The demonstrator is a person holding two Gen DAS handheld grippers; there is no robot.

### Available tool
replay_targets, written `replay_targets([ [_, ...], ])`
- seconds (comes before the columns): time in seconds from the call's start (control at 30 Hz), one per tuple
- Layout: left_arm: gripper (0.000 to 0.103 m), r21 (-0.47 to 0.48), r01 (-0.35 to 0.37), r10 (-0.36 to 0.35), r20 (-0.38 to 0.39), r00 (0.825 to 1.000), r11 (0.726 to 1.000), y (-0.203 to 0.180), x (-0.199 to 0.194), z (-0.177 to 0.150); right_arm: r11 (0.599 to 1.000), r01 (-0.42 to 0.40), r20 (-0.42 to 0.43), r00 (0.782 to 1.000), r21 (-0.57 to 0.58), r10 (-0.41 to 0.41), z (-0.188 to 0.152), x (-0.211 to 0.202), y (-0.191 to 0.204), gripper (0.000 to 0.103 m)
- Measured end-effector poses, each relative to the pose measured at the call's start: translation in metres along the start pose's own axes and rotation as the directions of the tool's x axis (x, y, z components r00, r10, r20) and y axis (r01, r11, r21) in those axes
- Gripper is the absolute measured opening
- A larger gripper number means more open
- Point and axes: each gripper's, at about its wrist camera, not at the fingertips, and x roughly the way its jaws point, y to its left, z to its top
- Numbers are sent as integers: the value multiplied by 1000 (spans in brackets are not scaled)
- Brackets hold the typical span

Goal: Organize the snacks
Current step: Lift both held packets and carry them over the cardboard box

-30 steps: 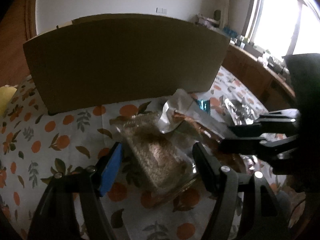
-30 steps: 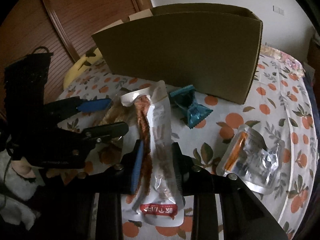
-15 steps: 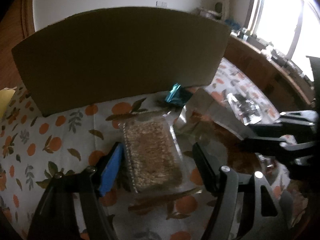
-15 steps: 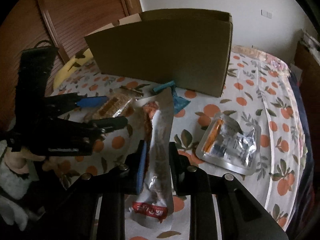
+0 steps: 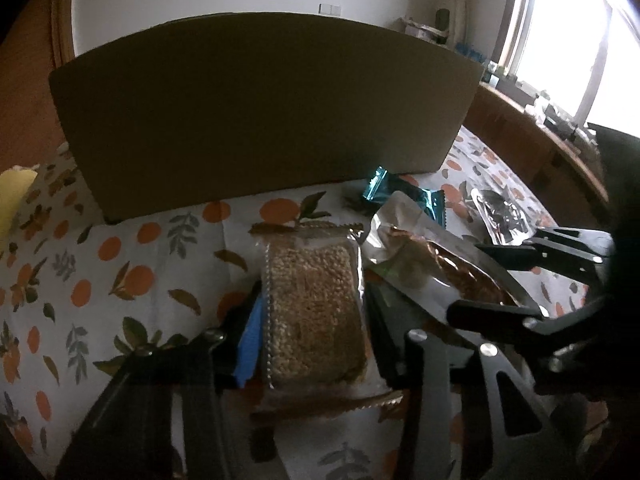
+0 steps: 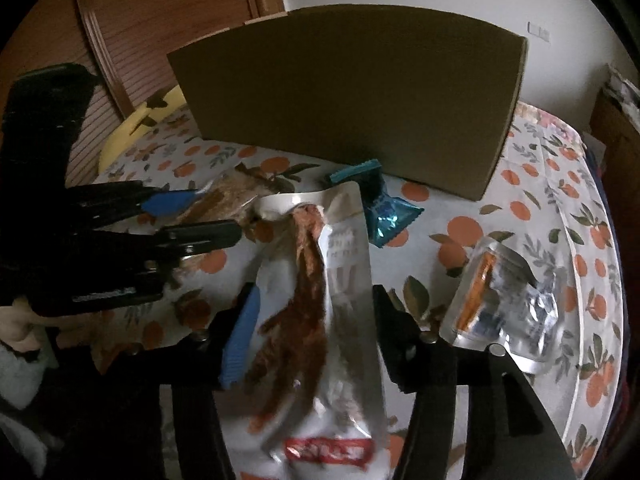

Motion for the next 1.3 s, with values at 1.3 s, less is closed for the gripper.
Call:
replay_targets([
  [1.3,44,-30,11,-6,137,991,999,3,-58,3,997,75,75,994,-20,-73,7,-42,25,64],
])
